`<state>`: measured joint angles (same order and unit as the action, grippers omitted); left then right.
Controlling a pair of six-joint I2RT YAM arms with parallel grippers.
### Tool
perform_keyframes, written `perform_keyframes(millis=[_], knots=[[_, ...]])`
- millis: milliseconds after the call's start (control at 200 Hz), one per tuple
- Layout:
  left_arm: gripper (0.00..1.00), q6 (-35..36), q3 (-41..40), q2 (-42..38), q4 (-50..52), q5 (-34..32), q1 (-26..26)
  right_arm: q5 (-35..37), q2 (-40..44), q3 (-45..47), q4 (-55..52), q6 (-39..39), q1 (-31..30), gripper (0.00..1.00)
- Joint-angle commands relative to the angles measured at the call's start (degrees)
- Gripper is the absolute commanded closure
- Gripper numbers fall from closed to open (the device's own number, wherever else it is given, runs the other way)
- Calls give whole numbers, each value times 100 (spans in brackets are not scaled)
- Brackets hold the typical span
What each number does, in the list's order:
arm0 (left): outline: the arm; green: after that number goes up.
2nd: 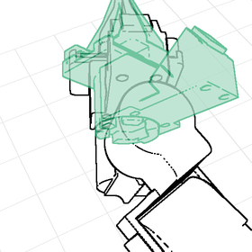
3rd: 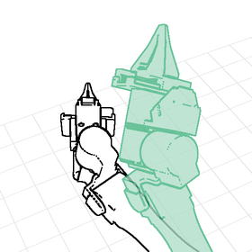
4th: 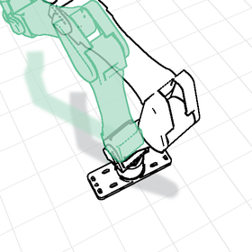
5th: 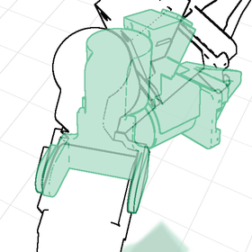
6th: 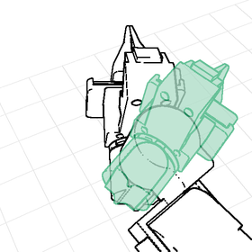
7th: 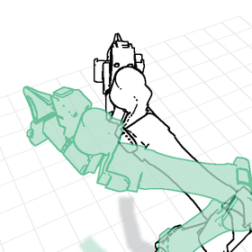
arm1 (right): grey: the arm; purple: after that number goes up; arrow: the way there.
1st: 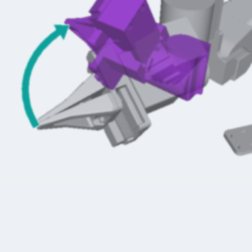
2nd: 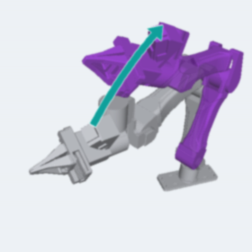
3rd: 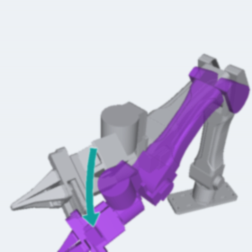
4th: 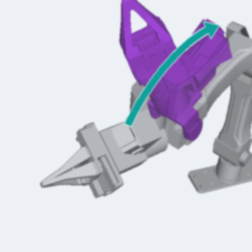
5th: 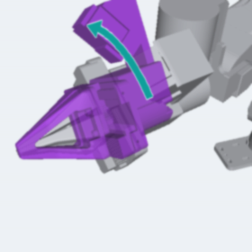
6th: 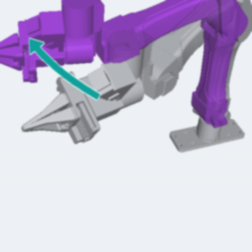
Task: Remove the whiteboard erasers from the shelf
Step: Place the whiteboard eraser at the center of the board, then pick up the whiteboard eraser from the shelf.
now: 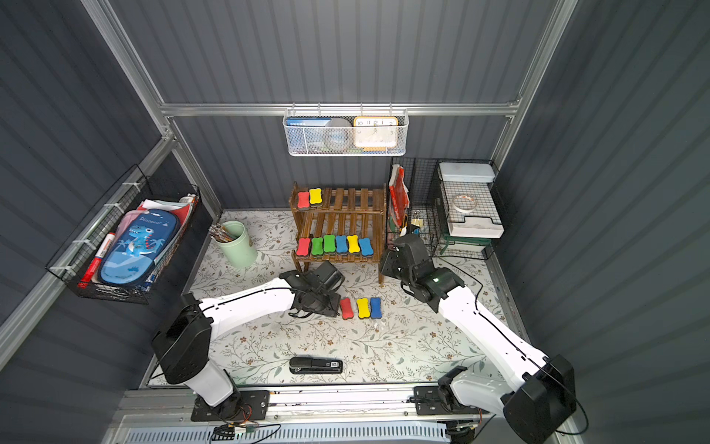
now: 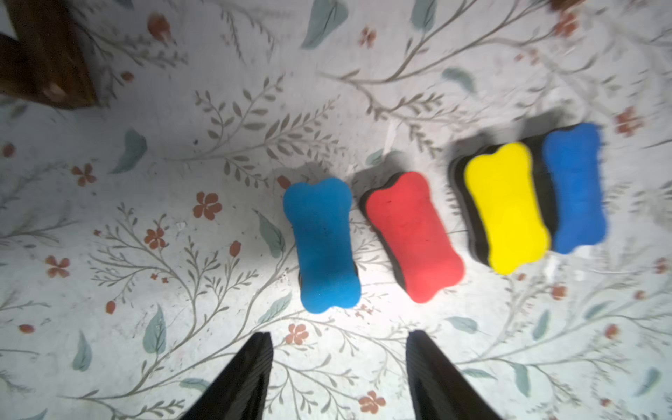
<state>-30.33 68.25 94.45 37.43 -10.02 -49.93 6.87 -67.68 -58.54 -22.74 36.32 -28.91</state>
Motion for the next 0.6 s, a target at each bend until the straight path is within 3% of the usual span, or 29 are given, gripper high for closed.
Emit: perform_keyframes(millis=[0, 200, 485, 595], knots=[[36, 206, 735, -345, 555, 124, 89, 30, 97, 18, -30, -45, 17, 53], [35, 616, 2337, -292, 1181, 368, 1041, -277, -36, -34, 57, -111, 17, 55], [36, 1594, 5463, 1070, 2155, -1170, 1309, -400, -298, -226, 15, -135, 14, 55], [36, 1660, 6355, 1662, 2409, -1272, 1509, -350, -320, -245, 23, -164, 8, 55]])
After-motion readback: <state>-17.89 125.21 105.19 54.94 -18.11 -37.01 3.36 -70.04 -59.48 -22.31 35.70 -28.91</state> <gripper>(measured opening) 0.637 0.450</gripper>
